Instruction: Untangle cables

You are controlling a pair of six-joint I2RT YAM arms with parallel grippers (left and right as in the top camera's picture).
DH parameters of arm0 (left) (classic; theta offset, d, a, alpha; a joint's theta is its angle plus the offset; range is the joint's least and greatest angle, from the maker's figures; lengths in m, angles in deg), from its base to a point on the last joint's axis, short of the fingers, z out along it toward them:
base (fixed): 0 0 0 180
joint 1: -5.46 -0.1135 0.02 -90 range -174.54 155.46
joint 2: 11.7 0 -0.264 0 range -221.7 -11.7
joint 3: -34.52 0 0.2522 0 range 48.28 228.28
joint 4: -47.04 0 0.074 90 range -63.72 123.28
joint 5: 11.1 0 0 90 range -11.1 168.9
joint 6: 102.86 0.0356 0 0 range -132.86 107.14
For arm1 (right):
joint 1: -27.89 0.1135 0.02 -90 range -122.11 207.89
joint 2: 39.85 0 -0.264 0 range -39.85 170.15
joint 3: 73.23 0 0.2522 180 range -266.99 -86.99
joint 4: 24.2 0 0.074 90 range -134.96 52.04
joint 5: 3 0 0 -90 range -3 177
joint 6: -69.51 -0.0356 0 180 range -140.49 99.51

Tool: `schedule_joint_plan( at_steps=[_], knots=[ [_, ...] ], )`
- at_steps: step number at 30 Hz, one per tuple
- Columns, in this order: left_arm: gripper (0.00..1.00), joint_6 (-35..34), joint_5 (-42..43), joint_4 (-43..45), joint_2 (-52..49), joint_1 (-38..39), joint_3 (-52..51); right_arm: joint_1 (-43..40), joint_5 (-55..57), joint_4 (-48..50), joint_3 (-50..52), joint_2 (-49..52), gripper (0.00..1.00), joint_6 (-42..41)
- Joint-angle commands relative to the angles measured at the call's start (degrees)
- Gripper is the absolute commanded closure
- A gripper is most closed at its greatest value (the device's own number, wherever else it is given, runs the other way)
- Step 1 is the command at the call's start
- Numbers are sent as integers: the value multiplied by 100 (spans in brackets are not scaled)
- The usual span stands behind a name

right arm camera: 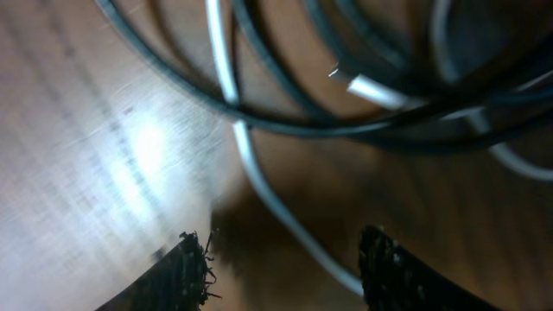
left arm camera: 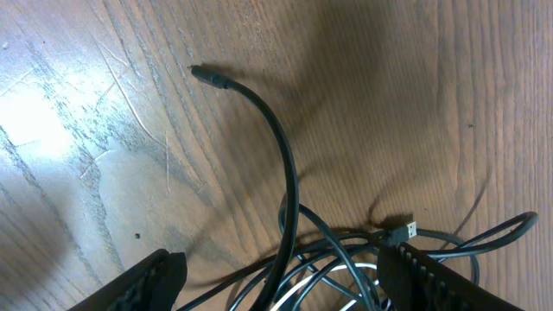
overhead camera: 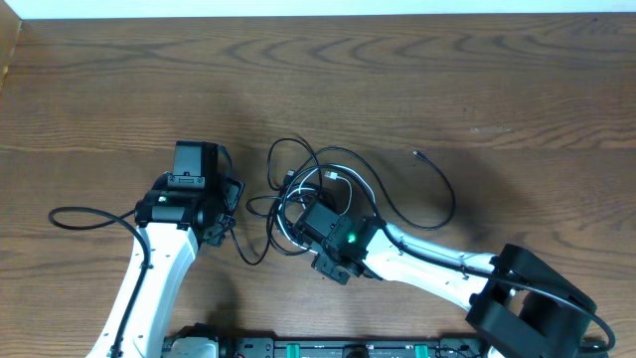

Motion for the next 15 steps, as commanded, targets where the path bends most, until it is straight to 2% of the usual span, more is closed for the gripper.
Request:
schedule_joint_plan(
  at_steps=[1,4,7,10,12,15],
  knots=[
    [24,15,13,-33,-39,-24,-2,0,372,153,109,35,50,175],
    [24,15,15,-33,-39,-24,0,-70,170,260,164,35,51,177],
    [24,13,20,-33,-39,-24,0,-83,-286,153,179,35,44,391],
    [12,15,101,-33,-39,-24,0,-83,-577,4,179,35,44,540],
    [3,15,197,-33,-39,-22,0,-90,-739,-85,181,37,49,581],
    [0,15,389,-33,-39,-22,0,-92,-850,-162,184,105,60,597]
  ],
)
